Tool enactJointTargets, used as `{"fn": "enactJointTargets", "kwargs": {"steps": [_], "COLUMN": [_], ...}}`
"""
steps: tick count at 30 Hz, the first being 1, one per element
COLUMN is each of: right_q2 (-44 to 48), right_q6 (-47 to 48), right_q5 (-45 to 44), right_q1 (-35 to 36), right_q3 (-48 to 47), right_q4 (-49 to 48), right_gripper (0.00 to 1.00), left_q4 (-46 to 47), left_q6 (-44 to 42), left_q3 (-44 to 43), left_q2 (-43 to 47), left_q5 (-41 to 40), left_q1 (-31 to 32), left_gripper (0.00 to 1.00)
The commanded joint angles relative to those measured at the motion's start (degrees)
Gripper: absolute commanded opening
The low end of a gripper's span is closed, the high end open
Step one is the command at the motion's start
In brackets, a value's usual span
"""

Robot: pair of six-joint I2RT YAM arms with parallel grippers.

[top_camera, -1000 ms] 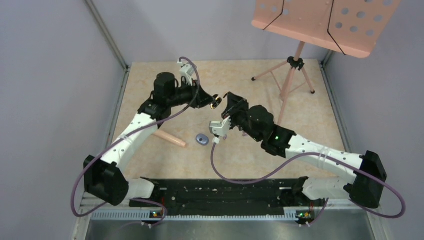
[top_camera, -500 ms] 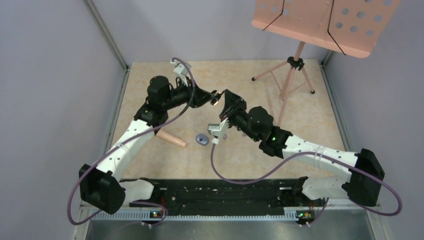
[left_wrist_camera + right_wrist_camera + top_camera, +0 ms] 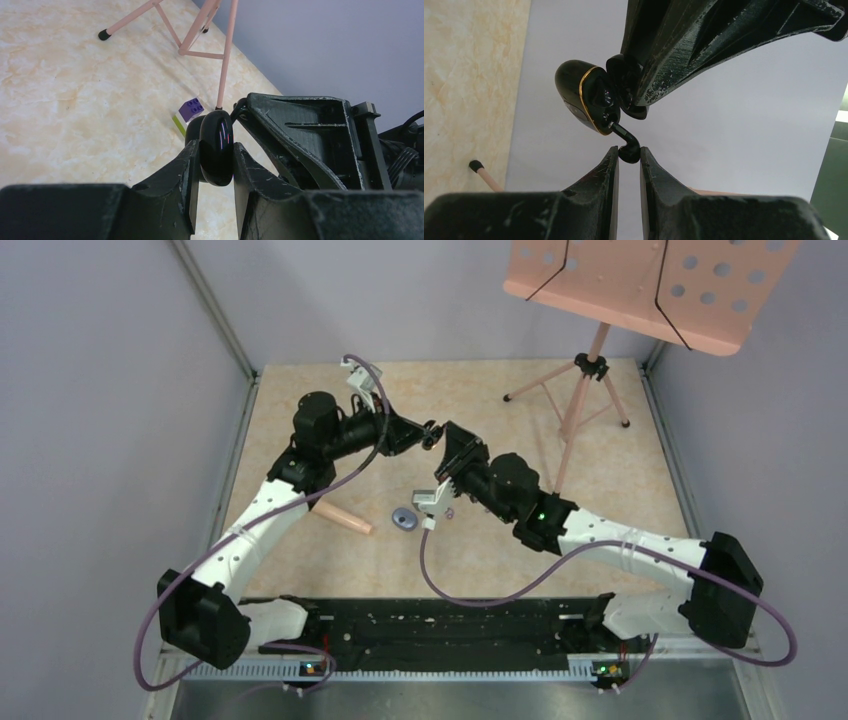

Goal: Insert the wireless bluetooth earbuds into the charging case
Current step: Place the charging case at the center of the board.

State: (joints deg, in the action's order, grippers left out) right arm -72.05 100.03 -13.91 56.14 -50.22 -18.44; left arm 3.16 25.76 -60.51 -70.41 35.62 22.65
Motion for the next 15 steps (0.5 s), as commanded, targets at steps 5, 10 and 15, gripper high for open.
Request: {"fn": "enactJointTargets", "kwargs": {"steps": [5,10,15], "right_q2": [-2.1,-2.6,-3.5], "right_q6": [2.3,3.4,3.9], "right_q5": [-1.1,-1.3,-2.5], "right_q1": [1.0,0.9,0.9], "right_q3": [-1.9,-2.0,-2.7], "right_q4": [-1.6,-1.9,-3.6], "right_gripper": [0.0,0.0,0.0], "left_q4": [3.2,1.3,-0.9], "left_q6": [0.4,0.0,2.2], "left_q3": [-2.5,-3.8,-6.0], "left_q2": [-0.6,-1.0,-3.4], "left_q5": [3.8,4.9,7.4], "left_q1": [0.1,-0.3,-2.1], "left_gripper": [0.0,0.0,0.0]}}
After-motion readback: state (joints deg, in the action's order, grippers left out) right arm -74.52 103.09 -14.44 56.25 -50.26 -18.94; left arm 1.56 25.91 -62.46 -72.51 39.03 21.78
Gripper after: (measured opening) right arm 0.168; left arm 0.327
